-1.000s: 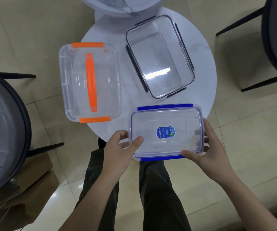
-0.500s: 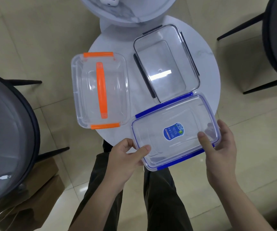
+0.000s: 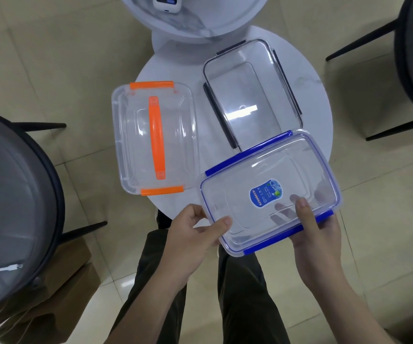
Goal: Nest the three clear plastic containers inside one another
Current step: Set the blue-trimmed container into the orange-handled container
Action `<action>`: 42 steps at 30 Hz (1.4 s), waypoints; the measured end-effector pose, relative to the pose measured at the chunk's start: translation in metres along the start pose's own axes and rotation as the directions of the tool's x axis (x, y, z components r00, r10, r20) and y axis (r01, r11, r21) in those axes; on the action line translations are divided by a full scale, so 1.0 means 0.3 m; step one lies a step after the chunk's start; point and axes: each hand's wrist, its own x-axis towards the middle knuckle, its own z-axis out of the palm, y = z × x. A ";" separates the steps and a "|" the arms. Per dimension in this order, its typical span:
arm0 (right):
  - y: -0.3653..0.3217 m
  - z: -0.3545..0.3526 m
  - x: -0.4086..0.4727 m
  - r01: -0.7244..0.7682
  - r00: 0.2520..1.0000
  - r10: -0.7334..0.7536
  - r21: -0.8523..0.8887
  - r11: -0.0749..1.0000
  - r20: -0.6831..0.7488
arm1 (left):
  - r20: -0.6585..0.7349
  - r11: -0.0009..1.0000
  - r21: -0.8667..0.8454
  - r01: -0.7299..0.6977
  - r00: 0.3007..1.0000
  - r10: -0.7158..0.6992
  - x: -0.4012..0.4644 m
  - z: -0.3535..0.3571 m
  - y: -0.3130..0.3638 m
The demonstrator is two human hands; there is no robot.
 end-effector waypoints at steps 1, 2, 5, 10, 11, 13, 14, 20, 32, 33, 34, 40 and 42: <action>-0.001 -0.001 0.000 0.001 1.000 -0.001 -0.004 1.000 0.004 | -0.007 1.000 0.017 0.000 1.000 0.000 0.002 0.000 0.004; -0.002 -0.004 0.002 0.005 1.000 -0.004 -0.009 1.000 0.010 | -0.010 1.000 0.021 -0.002 1.000 0.002 0.005 -0.001 0.007; -0.004 -0.009 0.004 0.016 1.000 -0.016 -0.026 1.000 0.013 | 0.006 0.998 -0.040 -0.039 0.999 0.039 0.012 -0.008 0.023; -0.002 -0.024 0.006 0.021 1.000 -0.022 -0.039 0.999 -0.007 | 0.081 0.995 -0.103 -0.017 0.996 0.025 0.027 -0.019 0.056; -0.002 -0.028 0.009 0.012 1.000 -0.012 -0.043 0.999 -0.003 | 0.107 0.996 -0.086 -0.004 0.994 0.013 0.029 -0.021 0.062; 0.000 -0.029 0.018 -0.016 1.000 0.016 -0.046 0.999 0.015 | 0.180 0.999 -0.028 0.025 0.983 -0.019 0.032 -0.022 0.068; -0.002 -0.024 0.022 -0.025 0.999 0.027 -0.049 0.998 0.036 | 0.215 1.000 0.002 0.031 0.976 -0.031 0.029 -0.022 0.068; -0.032 0.017 0.028 -0.022 0.992 0.027 -0.048 0.999 0.122 | 0.224 1.000 0.019 -0.019 0.975 0.014 0.017 -0.032 0.045; -0.002 0.086 -0.028 0.067 0.973 -0.029 -0.157 0.985 0.231 | 0.117 0.993 -0.079 -0.091 0.988 0.100 0.000 -0.044 0.054; 0.000 0.101 -0.030 0.072 0.972 -0.032 -0.166 0.984 0.232 | 0.083 0.991 -0.099 -0.095 0.991 0.104 0.001 -0.048 0.062; 0.000 0.116 -0.031 0.080 0.971 -0.037 -0.175 0.981 0.238 | 0.047 0.987 -0.126 -0.102 0.993 0.108 0.003 -0.049 0.070; -0.024 0.237 -0.028 0.131 0.957 -0.076 -0.183 0.974 0.281 | -0.160 0.967 -0.089 -0.239 0.962 0.223 0.003 -0.082 0.123; -0.037 0.290 -0.020 0.152 0.949 -0.089 -0.191 0.970 0.303 | -0.218 0.959 -0.038 -0.280 0.939 0.266 0.007 -0.109 0.137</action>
